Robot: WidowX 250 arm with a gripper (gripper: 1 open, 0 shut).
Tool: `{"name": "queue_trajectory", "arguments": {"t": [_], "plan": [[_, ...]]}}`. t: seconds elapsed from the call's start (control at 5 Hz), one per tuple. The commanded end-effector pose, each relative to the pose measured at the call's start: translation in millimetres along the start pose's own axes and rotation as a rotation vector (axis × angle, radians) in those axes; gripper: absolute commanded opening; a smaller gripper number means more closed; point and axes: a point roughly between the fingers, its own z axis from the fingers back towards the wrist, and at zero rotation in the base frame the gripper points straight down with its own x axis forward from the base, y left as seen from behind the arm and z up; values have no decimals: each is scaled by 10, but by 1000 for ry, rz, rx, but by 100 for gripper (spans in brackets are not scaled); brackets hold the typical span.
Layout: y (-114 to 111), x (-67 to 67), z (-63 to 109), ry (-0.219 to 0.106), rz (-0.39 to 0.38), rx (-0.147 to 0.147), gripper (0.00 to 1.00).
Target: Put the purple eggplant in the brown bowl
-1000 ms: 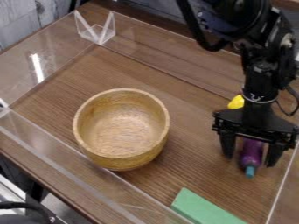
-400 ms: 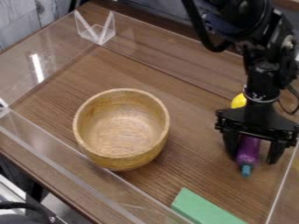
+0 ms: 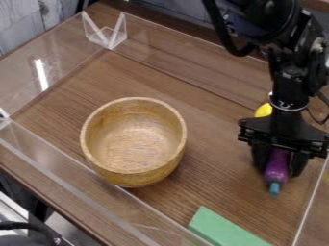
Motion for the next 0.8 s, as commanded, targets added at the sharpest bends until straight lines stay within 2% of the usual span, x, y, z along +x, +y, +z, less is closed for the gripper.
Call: {"name": "queue_trajectory", "arguments": {"t": [0.0,0.4,0.6], "plan": [[-5,55,138,-29,1,-10,0],[61,-43,322,-10,-8,12,0],[92,-68,540,-23,-12,16,0]]}}
